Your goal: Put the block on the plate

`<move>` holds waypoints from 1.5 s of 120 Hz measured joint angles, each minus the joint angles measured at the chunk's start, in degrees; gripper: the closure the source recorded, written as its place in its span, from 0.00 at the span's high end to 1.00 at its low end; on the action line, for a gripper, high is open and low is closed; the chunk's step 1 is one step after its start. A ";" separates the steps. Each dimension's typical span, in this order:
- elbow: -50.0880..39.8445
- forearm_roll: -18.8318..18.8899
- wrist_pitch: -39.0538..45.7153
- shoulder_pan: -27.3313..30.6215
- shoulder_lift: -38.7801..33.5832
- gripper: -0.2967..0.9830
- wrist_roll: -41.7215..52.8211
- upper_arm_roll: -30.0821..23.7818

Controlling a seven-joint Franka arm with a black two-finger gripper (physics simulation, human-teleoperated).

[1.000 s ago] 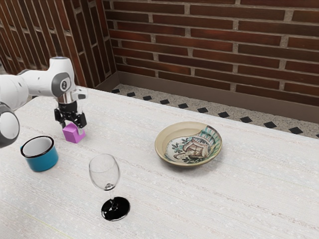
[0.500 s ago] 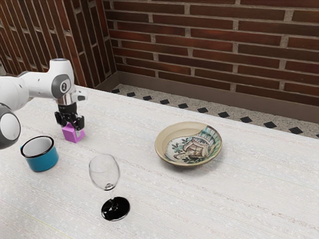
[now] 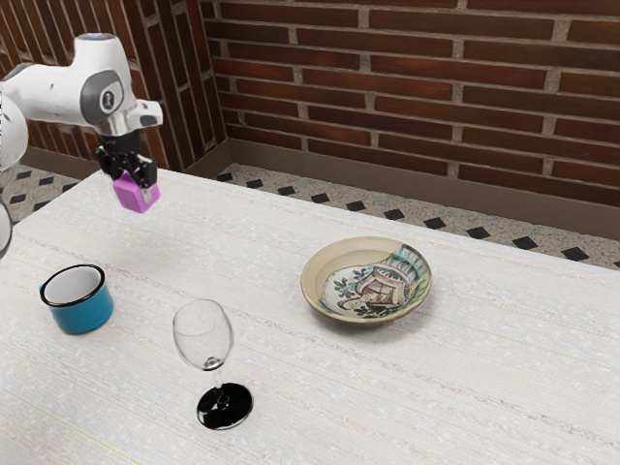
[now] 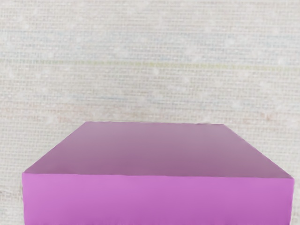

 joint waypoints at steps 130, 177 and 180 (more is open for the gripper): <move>2.05 -9.38 3.63 -36.14 4.52 0.52 0.12 3.66; 1.71 -9.71 5.06 -36.08 9.96 0.53 0.41 4.49; 1.71 -9.73 5.14 -36.08 10.19 0.53 0.42 4.48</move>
